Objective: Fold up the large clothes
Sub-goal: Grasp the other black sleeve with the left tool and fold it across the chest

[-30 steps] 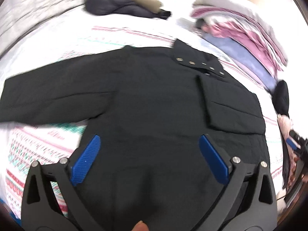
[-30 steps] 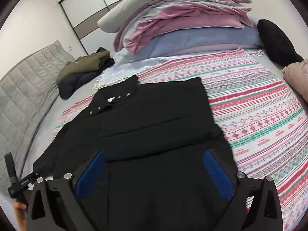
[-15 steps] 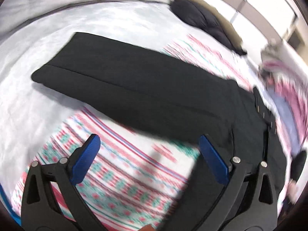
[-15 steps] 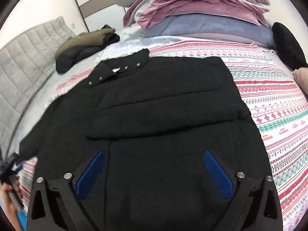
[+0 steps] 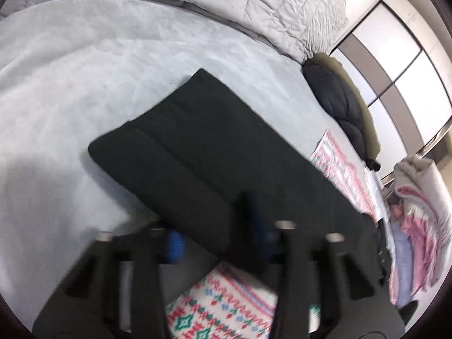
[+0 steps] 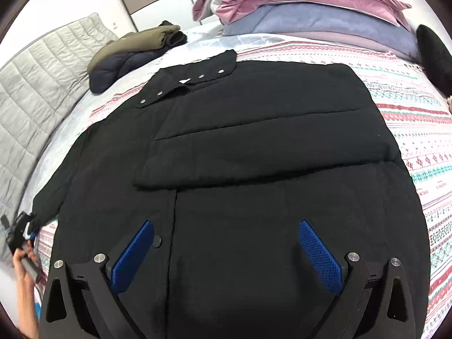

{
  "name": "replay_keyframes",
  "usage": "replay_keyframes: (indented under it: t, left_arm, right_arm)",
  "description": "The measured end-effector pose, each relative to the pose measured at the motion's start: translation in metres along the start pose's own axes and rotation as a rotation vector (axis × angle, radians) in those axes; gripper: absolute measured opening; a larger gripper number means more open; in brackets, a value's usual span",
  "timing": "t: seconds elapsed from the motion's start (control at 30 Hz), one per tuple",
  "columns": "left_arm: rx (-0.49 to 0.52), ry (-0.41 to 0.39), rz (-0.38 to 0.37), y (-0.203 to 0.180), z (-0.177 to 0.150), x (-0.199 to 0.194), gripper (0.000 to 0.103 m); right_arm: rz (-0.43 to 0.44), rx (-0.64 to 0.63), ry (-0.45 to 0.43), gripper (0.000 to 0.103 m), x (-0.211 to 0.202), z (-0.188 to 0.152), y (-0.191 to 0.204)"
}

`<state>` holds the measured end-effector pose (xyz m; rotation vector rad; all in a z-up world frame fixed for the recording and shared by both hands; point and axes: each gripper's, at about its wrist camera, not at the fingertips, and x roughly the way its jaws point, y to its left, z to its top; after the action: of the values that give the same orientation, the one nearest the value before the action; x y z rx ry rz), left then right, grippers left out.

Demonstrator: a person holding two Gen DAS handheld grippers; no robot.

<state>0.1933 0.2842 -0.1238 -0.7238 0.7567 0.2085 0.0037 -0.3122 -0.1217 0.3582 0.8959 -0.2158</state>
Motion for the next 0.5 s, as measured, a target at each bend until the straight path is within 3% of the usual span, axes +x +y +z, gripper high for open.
replay_keyframes:
  t: [0.03,0.1,0.27,0.5]
  left_arm:
    - [-0.006,-0.006,-0.006,-0.002,0.004,-0.004,0.017]
    - [0.008,-0.047,-0.041,-0.009,0.014,-0.021,0.013]
    - [0.101,-0.16,-0.168,-0.068,0.021,-0.069,0.011]
    - [0.273,-0.225,-0.441,-0.189,-0.01,-0.131,0.011]
  right_arm:
    - [-0.01,-0.018,-0.006,0.103,0.0,0.002,0.0]
    - [-0.033,-0.039,-0.02,0.103,-0.003,0.004,0.0]
    - [-0.02,-0.01,-0.05,0.103,-0.01,0.008,-0.008]
    - [0.006,-0.012,-0.067,0.103,-0.016,0.012,-0.008]
